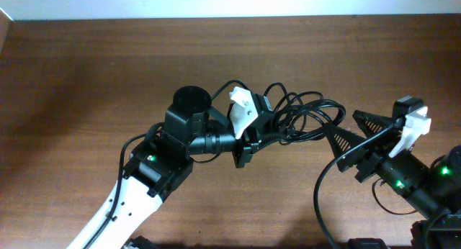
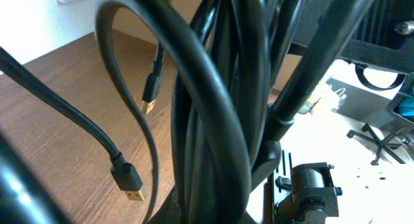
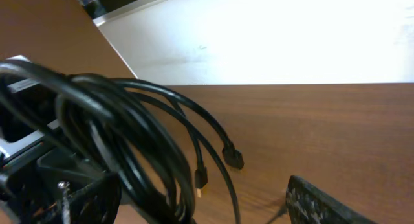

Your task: Untangle cables

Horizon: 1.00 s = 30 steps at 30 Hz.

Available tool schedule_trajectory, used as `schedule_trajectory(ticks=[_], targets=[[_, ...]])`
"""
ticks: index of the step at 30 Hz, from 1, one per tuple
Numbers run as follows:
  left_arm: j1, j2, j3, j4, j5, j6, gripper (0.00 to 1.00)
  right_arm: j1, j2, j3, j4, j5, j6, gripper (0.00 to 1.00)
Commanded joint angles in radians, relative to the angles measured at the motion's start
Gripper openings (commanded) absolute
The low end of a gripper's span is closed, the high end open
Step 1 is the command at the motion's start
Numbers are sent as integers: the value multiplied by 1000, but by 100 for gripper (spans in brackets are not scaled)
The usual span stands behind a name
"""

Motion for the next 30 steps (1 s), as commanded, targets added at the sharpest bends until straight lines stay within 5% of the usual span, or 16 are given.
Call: schedule_trajectory(ticks=[1,14,26,30], targets=[[4,0,0,4,14,15,0,-1,-8,15,21,42,5,80],[3,0,0,-5,169,58,0,-1,-2,15,88,172,5,80],[-2,0,0,12,208,106,0,-1,105,15,81,39,5,80],[-3,0,0,11,252,115,0,-1,116,15,79,251,6,80]])
